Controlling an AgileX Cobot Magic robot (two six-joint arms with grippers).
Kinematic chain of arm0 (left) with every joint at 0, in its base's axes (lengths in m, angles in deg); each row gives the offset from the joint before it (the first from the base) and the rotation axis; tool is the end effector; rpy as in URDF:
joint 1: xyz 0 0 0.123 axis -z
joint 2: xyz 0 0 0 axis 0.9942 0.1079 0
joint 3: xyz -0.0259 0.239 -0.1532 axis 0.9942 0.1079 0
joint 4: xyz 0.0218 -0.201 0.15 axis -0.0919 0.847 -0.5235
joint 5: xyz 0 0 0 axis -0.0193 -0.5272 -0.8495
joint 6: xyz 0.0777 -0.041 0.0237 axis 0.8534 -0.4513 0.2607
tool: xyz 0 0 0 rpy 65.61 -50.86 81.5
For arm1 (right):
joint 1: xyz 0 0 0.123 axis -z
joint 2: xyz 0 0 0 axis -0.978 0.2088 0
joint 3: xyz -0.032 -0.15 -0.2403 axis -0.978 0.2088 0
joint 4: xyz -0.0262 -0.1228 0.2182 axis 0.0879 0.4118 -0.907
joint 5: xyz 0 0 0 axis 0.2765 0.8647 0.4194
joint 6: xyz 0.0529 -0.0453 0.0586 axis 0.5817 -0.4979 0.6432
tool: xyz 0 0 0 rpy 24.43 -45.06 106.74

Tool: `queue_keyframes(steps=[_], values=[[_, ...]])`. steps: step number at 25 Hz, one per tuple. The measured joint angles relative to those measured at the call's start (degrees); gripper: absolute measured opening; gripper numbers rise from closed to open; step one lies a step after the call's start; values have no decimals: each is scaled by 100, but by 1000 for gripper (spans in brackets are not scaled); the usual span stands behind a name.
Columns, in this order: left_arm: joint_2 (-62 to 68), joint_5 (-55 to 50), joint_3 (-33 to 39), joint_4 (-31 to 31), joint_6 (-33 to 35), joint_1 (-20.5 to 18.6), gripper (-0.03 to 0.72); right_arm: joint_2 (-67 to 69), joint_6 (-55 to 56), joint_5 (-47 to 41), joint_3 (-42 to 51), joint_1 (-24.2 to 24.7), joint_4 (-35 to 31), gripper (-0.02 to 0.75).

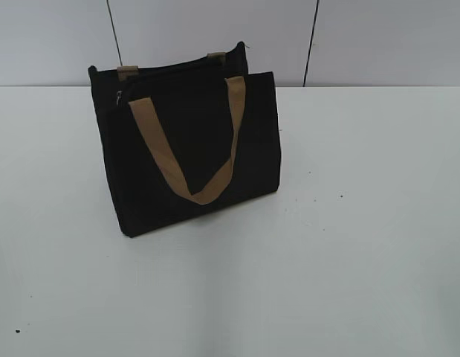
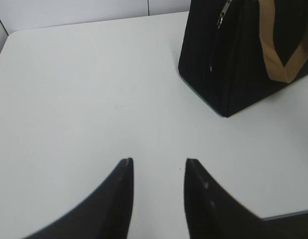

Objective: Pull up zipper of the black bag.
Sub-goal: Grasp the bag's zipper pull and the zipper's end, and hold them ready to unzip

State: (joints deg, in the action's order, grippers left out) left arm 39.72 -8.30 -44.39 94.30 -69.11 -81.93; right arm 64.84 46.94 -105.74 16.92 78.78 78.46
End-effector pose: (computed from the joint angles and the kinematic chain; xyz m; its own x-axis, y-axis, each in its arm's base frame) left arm -0.0123 -0.0116 0.2864 -0.3967 0.1607 -0.9038 0.2138 0.9737 0.0792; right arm -0.0062 0.0091 0.2699 -0.4893 -0.0937 -0.8670 -0.1218 0.9918 -0.0385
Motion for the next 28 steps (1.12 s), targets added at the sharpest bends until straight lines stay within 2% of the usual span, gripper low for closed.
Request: queue_keyframes(steps=[28], values=[[0, 0, 0, 0, 0, 0, 267, 0, 0, 0, 0, 0, 0, 566]])
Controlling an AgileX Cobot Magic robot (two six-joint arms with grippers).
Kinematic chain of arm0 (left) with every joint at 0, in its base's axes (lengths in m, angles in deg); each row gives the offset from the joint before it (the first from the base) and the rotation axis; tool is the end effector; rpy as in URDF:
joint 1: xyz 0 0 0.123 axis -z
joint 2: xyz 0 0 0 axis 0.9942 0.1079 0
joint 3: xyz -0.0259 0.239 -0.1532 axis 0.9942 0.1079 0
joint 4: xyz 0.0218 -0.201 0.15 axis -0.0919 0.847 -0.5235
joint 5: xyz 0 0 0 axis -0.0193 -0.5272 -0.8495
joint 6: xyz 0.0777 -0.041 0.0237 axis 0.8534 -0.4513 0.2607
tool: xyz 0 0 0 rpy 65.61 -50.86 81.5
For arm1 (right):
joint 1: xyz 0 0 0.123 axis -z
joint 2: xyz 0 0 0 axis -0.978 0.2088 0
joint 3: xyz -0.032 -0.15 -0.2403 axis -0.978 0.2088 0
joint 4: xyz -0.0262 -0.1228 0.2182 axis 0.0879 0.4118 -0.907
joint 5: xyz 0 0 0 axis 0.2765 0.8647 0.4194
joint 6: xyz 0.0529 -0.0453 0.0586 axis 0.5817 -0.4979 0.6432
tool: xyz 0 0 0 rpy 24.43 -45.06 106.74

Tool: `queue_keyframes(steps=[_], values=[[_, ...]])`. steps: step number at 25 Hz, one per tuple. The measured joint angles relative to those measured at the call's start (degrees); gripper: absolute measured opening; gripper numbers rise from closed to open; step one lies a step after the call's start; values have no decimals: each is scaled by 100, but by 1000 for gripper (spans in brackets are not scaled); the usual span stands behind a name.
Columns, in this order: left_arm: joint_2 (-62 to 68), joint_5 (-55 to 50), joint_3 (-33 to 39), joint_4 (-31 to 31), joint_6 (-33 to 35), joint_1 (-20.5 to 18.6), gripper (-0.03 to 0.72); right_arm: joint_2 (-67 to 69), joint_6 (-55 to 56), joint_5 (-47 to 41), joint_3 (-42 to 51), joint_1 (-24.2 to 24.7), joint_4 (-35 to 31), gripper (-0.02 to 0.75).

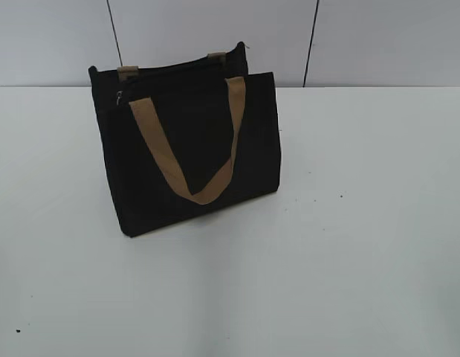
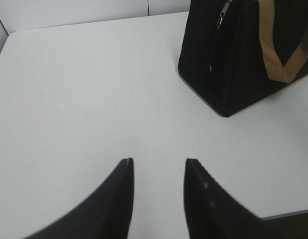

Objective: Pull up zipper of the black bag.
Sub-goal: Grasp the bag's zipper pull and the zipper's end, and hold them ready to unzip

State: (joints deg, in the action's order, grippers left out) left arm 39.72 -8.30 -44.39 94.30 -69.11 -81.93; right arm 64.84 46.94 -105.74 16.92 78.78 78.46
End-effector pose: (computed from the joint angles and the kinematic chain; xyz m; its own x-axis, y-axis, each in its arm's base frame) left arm -0.0123 -0.0116 0.2864 -0.3967 0.1607 -0.9038 0.2138 0.9737 0.0792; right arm -0.0062 0.0091 0.2699 -0.4893 -0.0937 -0.8670 -0.1218 0.9918 -0.0385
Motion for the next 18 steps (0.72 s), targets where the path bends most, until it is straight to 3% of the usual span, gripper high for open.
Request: queue_keyframes(steps=[9, 15, 18], values=[[0, 0, 0, 48, 0, 0, 270, 0, 1, 0, 0, 0, 0, 566], [489, 160, -27, 69, -93, 0, 410, 0, 1, 0, 0, 0, 0, 566], [1237, 627, -133, 69, -110, 0, 437, 0, 12, 0, 0, 0, 0, 566]])
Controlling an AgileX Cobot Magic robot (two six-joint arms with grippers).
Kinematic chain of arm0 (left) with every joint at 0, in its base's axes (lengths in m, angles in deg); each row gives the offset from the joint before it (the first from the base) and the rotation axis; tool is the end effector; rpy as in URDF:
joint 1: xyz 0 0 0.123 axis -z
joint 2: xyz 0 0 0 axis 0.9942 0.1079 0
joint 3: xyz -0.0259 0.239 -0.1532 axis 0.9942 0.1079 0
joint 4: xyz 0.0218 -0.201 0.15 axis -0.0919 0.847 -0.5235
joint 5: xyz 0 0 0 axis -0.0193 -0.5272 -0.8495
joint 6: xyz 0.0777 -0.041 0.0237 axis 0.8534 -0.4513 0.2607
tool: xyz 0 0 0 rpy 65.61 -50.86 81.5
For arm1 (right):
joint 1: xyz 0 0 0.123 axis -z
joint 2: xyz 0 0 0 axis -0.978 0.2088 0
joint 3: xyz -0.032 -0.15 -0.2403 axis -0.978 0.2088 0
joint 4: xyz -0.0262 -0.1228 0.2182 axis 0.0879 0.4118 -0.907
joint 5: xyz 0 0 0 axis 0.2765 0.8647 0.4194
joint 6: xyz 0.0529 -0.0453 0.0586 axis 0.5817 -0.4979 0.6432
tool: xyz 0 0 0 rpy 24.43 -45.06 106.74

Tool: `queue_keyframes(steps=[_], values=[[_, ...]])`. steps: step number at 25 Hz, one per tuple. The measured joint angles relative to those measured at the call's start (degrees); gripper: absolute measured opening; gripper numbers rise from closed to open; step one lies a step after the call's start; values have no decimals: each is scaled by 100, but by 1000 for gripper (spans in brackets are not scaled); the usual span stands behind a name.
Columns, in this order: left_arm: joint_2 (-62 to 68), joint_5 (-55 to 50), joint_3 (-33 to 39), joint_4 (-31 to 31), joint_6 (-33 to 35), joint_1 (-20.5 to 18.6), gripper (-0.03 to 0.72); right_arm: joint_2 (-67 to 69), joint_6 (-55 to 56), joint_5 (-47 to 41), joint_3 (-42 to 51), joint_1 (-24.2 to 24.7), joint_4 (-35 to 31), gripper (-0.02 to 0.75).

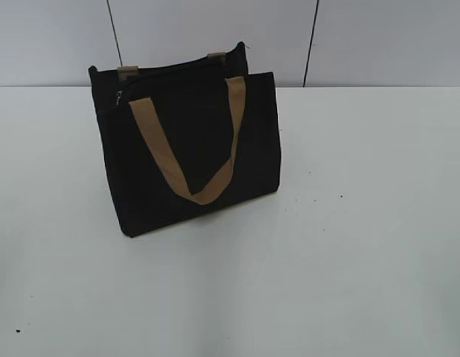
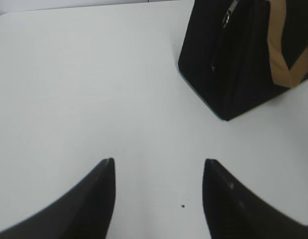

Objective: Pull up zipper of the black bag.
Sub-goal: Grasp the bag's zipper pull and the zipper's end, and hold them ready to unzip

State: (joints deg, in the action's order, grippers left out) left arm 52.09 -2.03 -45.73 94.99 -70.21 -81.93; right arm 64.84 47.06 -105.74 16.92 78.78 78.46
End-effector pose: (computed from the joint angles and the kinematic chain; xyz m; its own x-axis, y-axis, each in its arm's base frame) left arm 0.0268 -0.0130 0.3003 -0.4774 0.1237 -0.8699 0.2016 0.9790 0.0286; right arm -0.0062 0.0091 0.2699 -0.4896 -0.0916 -0.8671 -0.1208 0.9920 -0.0366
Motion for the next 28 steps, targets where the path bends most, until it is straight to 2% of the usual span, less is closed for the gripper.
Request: queue_keyframes(steps=[10, 14, 16, 19, 22, 24, 25, 28], values=[[3018, 3019, -30, 511, 600, 0, 444, 0, 4, 0, 0, 0, 0, 566], [4206, 3721, -34, 1314, 1561, -5, 444, 0, 4, 0, 0, 0, 0, 566], [4620, 3866, -63, 1890, 2135, -5, 444, 0, 4, 0, 0, 0, 0, 566], [5134, 3848, -236, 2441, 2871, -5, 444, 0, 4, 0, 0, 0, 0, 566], [5590, 3510, -504, 2832, 3781, -66, 444, 0, 6, 0, 0, 0, 0, 566], [5913, 3170, -671, 3393, 4753, -209, 442, 0, 6, 0, 0, 0, 0, 566], [6101, 2966, -722, 3881, 5274, -331, 438, 0, 6, 0, 0, 0, 0, 566], [6635, 2132, -787, 5603, 7491, -867, 424, 0, 6, 0, 0, 0, 0, 566]])
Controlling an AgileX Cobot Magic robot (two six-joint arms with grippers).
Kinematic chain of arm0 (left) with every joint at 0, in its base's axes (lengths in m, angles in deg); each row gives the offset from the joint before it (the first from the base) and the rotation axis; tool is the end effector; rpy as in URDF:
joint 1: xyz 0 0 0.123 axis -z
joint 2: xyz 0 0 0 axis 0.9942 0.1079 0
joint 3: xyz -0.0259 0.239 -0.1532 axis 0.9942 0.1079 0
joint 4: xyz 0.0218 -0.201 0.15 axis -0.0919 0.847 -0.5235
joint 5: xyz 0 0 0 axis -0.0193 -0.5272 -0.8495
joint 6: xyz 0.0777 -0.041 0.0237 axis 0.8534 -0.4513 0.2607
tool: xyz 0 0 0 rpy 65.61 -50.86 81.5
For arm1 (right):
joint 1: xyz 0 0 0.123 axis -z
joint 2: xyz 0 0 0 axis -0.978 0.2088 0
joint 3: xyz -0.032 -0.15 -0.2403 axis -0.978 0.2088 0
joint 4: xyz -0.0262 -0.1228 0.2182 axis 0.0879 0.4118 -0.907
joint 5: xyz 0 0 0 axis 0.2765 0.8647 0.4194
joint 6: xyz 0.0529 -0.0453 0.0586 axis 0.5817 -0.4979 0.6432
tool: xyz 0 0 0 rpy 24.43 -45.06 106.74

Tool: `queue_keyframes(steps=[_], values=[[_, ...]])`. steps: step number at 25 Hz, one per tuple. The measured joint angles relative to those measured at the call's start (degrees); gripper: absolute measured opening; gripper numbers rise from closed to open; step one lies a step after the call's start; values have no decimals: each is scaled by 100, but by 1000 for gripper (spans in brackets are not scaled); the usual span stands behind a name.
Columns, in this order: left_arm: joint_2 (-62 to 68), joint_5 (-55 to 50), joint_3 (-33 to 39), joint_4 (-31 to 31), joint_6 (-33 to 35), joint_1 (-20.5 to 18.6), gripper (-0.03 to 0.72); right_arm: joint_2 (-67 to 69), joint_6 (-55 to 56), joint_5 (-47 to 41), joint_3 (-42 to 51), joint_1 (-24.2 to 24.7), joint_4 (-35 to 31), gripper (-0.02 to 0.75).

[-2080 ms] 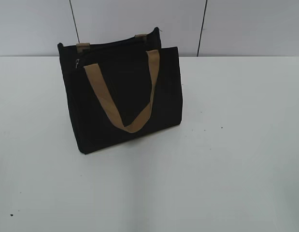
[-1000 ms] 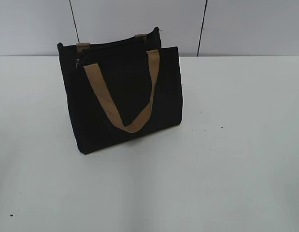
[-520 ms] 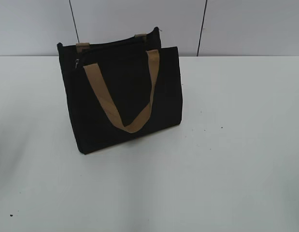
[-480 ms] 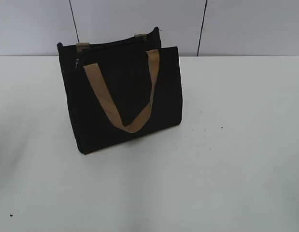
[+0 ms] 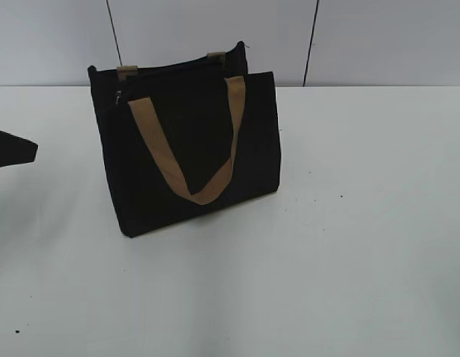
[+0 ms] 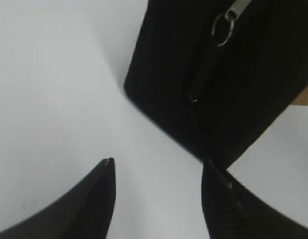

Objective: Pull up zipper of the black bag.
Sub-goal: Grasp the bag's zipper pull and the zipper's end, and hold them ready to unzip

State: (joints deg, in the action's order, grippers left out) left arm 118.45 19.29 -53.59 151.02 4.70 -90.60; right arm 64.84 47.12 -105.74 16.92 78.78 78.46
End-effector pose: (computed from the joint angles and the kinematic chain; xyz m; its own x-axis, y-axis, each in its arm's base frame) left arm 0.2565 -0.0161 0.2289 -0.5780 0.3037 -0.7574 0.5295 0.8458 -0.0649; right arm -0.0062 0.0091 0.2699 -0.4897 -0.0906 -0.8672 -0.1203 0.9921 -0.0357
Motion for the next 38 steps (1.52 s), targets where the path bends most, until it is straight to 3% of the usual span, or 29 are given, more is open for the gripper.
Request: queue_keyframes(steps=[3, 6, 13, 18, 23, 38], values=[[447, -725, -6, 1276, 1704, -474, 419, 0, 0, 0, 0, 0, 0, 566], [769, -871, -8, 2003, 2735, -557, 419, 0, 0, 0, 0, 0, 0, 566], [1575, -1300, -25, 3101, 4117, -504, 358, 0, 0, 0, 0, 0, 0, 566], [2140, -1841, -64, 3350, 5188, -504, 343, 0, 0, 0, 0, 0, 5, 566], [2613, -1972, -353, 3377, 5504, -254, 343, 0, 0, 0, 0, 0, 5, 566], [3344, -1453, -1234, 3385, 5539, 692, 343, 0, 0, 0, 0, 0, 5, 566]])
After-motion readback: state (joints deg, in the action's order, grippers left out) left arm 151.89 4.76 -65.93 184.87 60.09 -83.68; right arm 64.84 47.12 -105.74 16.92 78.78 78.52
